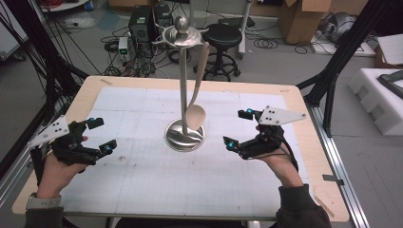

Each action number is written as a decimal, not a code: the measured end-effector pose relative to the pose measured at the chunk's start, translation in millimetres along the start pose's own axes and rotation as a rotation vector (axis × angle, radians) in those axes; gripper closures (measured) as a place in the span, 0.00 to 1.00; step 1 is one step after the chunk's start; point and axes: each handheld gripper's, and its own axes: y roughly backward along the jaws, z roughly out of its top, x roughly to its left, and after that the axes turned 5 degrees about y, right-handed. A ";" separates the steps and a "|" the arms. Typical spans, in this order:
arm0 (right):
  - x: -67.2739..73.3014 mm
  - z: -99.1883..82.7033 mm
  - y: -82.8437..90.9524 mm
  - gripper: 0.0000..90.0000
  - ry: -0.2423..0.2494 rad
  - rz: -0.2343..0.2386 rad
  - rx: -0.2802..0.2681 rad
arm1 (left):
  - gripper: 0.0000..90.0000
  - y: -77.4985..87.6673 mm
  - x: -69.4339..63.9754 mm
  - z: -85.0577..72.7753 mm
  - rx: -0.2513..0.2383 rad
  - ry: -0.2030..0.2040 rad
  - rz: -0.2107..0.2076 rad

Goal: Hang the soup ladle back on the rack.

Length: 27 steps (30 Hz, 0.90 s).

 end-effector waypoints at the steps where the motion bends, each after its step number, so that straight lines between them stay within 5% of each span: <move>1: -1.3 -5.0 2.1 0.01 -0.021 -0.002 -0.013 | 0.02 -0.4 -0.5 0.1 0.001 -0.004 -0.002; 8: -9.5 -36.0 17.9 0.01 -0.097 -0.058 -0.053 | 0.02 -1.9 -1.4 0.5 0.000 0.004 -0.018; 15: -9.7 -63.1 30.4 0.01 -0.126 -0.130 -0.028 | 0.02 -2.0 -1.0 0.3 -0.002 0.014 -0.021; 19: -9.9 -72.4 34.0 0.01 -0.125 -0.146 0.013 | 0.02 -3.0 0.0 -1.2 0.005 0.015 -0.013; 27: -13.1 -79.9 52.4 0.01 -0.146 -0.140 -0.035 | 0.02 -4.0 0.6 -2.9 0.010 0.014 -0.008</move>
